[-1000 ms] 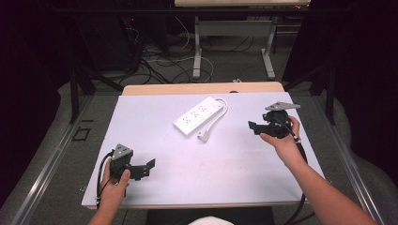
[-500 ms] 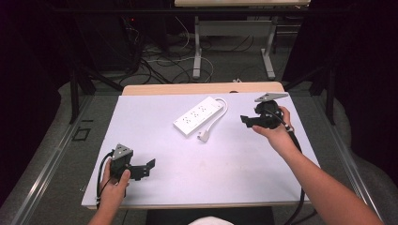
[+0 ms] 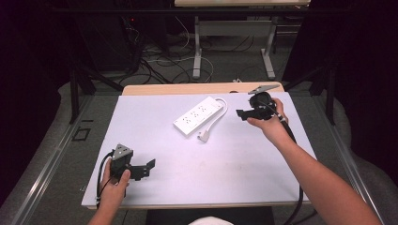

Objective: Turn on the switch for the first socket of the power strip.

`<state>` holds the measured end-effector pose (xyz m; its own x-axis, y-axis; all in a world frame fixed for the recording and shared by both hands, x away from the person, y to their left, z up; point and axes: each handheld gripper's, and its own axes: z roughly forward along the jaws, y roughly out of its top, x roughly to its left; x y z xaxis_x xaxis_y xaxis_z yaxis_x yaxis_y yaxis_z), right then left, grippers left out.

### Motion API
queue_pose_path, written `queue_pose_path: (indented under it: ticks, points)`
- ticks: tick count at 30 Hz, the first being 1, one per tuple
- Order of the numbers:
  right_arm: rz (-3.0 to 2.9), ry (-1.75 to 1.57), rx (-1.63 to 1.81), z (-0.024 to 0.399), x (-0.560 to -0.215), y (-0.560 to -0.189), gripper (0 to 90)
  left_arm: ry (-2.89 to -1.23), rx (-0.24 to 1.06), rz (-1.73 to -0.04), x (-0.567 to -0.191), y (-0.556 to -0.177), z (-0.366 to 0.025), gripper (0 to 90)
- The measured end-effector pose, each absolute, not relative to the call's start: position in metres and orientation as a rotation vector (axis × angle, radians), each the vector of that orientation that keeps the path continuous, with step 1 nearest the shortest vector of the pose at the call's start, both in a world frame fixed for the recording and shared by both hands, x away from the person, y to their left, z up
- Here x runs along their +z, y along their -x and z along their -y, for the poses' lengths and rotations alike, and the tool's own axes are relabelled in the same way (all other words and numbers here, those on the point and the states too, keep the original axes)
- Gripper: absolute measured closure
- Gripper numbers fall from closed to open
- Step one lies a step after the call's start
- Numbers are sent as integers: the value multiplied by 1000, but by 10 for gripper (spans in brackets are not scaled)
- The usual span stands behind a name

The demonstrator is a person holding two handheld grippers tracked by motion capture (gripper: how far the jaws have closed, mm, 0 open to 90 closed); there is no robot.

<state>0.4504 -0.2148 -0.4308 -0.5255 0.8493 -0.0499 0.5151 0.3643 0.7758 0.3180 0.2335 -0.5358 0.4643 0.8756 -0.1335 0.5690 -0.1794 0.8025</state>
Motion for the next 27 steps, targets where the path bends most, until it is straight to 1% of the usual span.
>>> queue_pose_path:
  ticks: [6,14,24,27]
  points:
    - [-2189,-1190,987,211,-425,-460,335,-1873,458,-1213,-536,-318,-234,2]
    - [-2200,-1203,1000,202,-419,-471,375,-1878,457,-1209,-536,-319,-233,2]
    - [-2192,-1285,1010,193,-424,-483,387,-1883,454,-1205,-536,-319,-233,2]
    - [-2187,-1289,1010,191,-425,-487,405,-1884,452,-1207,-537,-319,-233,2]
